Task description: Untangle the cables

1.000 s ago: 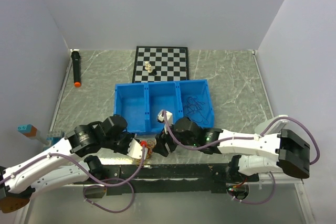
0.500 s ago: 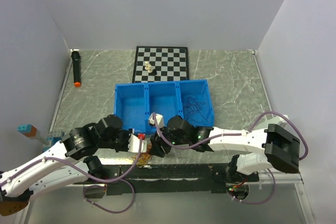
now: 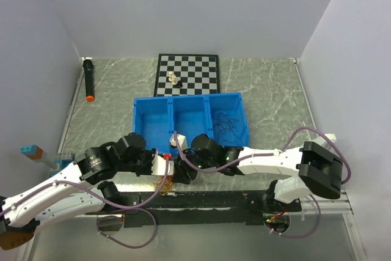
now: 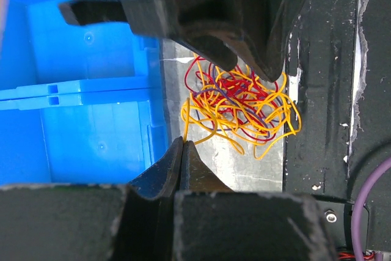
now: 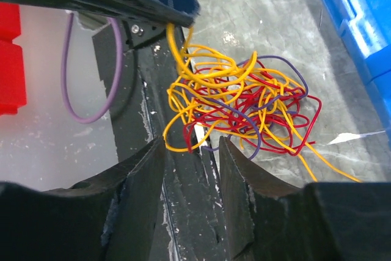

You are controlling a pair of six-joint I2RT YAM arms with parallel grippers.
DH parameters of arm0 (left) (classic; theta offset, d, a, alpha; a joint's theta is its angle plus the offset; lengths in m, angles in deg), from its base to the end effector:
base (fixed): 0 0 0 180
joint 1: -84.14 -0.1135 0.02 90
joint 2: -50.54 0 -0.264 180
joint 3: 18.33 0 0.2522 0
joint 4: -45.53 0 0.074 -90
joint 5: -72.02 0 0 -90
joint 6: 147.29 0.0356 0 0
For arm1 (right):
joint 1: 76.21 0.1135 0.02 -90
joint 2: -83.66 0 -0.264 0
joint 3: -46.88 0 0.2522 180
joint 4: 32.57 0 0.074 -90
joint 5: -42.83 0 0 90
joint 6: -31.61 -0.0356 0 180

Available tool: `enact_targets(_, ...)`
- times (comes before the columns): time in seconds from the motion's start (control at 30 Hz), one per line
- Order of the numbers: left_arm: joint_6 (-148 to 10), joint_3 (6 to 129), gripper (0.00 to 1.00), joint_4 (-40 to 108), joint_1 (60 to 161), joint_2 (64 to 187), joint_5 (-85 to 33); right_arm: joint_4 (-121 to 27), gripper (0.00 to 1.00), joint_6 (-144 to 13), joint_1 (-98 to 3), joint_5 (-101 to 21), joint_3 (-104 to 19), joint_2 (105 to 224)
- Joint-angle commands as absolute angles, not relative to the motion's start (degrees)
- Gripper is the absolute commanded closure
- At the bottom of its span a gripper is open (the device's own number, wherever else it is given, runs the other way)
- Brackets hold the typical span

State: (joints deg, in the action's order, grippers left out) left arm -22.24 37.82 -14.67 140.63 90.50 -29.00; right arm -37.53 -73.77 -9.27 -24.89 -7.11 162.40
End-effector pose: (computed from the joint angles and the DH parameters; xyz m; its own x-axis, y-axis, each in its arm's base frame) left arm 0.0706 -0.1190 0.2777 0.1996 0.7196 -0.6651 0.9524 0.0171 0.3043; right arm 0.1013 0.2725 0.2138 -0.4472 -0.4239 -0.7876 -0.8938 0.1783 0.4115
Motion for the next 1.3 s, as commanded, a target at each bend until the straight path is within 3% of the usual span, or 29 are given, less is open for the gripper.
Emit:
enact_targets(0.0, -23.1, 39.1, 0.99, -13.8, 140.6, 90.8, -28.1, -33.9, 0.54, -74.0, -9.3, -23.7, -9.8, 164.6)
enact_targets(0.23, -22.6, 40.9, 0.99, -14.6, 140.6, 91.3, -28.2, -33.5, 0.66, -74.0, -9.3, -25.0, -10.8, 165.7)
enact_targets(0.43, -21.3, 45.5, 0.99, -16.2, 140.6, 92.5, -28.5, -32.9, 1.00, -75.1, -9.3, -27.7, -10.0, 164.6)
enact_targets(0.8, -17.8, 67.0, 0.99, -27.0, 140.5, 97.9, -28.0, -44.2, 1.00, -82.7, -9.2, -38.4, -1.5, 150.4)
enact_targets(1.03, -11.5, 83.1, 0.99, -31.3, 140.0, 100.0, -23.4, -56.6, 1.00, -97.2, -9.2, -50.9, 5.1, 142.9)
enact_targets(1.27, -1.0, 91.5, 0.99, -18.4, 140.0, 97.8, -15.5, -70.8, 1.00, -107.9, -9.2, -58.5, 4.9, 142.5)
